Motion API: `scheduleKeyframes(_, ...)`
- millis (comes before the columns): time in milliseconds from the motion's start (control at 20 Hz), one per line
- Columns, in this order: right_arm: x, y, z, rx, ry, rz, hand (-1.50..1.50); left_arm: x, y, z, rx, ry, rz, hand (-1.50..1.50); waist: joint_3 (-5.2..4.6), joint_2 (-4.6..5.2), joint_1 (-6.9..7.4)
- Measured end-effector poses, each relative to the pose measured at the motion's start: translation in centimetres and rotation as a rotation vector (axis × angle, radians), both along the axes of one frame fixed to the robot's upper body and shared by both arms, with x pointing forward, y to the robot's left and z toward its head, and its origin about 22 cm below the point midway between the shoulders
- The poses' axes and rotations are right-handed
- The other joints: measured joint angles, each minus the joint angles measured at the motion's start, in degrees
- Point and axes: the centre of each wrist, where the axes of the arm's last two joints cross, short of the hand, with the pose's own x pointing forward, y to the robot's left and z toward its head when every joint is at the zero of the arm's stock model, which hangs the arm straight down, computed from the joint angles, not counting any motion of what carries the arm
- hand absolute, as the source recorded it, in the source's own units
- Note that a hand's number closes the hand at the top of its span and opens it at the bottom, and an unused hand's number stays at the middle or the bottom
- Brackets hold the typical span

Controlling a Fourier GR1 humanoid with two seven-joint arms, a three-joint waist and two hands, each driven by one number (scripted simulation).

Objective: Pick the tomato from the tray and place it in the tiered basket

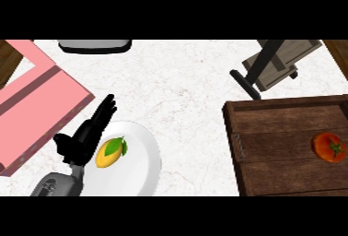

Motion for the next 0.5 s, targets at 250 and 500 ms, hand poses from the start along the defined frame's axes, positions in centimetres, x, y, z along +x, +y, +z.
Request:
scheduleKeyframes(250, 1.4, -0.9, -2.3, -0.019, 0.056, -0.072, -1.5, 0.3, -0.1, -0.6, 0.003, -0.002, -0.002, 0.0, 0.03, 0.07, 0.06)
scheduleKeyframes(500, 2.3, -1.4, -5.1, 0.015, 0.079, -0.086, -1.5, 0.0, -0.9, -0.7, 0.004, -0.004, 0.002, 0.0, 0.04, 0.05, 0.06)
